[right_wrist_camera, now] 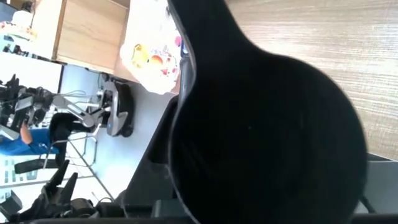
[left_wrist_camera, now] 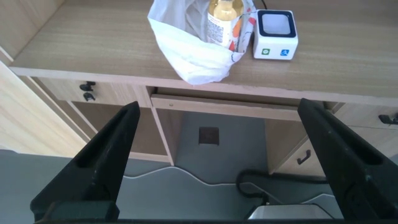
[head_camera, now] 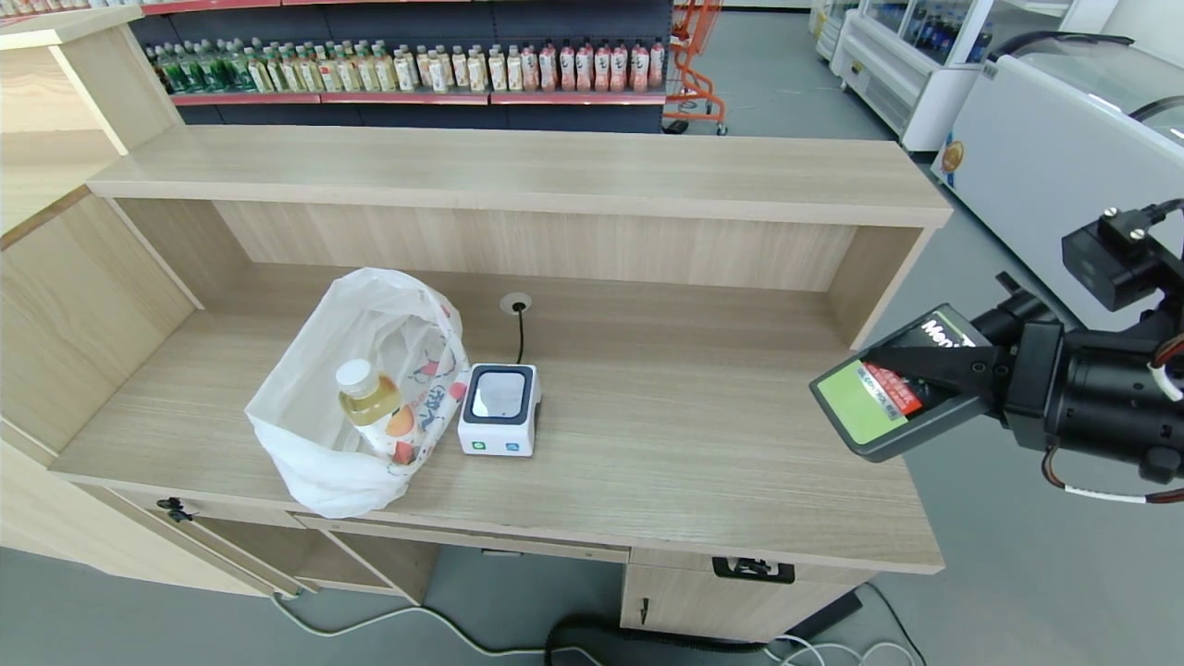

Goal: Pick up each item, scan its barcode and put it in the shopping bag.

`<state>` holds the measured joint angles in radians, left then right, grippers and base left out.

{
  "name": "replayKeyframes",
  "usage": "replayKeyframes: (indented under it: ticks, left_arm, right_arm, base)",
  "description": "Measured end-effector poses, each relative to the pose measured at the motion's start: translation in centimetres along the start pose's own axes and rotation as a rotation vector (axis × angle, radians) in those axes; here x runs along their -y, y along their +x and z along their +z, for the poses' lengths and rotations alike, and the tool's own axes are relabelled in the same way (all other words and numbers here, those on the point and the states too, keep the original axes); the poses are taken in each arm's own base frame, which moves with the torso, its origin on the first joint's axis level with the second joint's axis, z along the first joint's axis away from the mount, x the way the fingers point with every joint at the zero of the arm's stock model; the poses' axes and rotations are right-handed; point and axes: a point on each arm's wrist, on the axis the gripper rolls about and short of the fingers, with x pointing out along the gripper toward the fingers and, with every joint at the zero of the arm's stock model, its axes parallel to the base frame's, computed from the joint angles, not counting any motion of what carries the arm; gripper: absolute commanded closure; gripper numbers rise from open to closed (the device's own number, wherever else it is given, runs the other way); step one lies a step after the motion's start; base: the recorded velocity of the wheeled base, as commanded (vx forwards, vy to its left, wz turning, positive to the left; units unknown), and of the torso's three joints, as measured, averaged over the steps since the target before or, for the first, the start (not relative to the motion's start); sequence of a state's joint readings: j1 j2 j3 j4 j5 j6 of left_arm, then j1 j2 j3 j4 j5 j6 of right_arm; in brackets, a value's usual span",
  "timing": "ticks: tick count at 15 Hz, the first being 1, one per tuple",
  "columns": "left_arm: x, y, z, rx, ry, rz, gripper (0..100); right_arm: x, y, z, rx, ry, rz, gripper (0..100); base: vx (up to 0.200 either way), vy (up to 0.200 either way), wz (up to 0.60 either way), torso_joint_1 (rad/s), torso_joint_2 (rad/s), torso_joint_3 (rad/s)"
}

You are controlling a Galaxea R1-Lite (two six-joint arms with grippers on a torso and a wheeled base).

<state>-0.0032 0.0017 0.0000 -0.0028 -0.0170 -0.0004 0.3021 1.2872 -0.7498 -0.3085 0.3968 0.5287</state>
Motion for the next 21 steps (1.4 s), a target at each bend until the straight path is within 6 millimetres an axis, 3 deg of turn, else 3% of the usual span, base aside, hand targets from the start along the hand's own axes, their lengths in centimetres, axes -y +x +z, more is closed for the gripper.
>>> replayKeyframes:
  ticks: [3,8,15,17,21]
  left_arm:
    - [0.0,0.0,0.0,0.0,0.0,0.0,0]
    - [0.0,0.0,0.0,0.0,0.002,0.0,0]
    - [0.0,0.0,0.0,0.0,0.02,0.0,0]
    - [0.0,0.0,0.0,0.0,0.019,0.0,0]
    - [0.0,0.0,0.0,0.0,0.019,0.0,0]
  right_arm:
    - [-0.3,0.6,0.3,0.021,-0.017,0.028,100]
    - [-0.1,3.2,0.5,0.007,-0.028,0.04,100]
    - [2.1,10.5,2.3,0.023,-0.045,-0.091,100]
    - [3.2,12.6,2.0,0.019,-0.076,-0.091,100]
    - [4.3,15.5,-0.1,-0.045,-0.08,-0.084,100]
  base:
    - [0.0,0.2,0.0,0.001,0.01,0.004]
    - [0.0,0.2,0.0,0.004,0.0,0.0]
    - [0.171,0.2,0.0,-0.001,0.0,0.0]
    - [0.2,0.0,0.0,0.015,0.01,0.002]
    - [0.0,0.0,0.0,0.0,0.0,0.0]
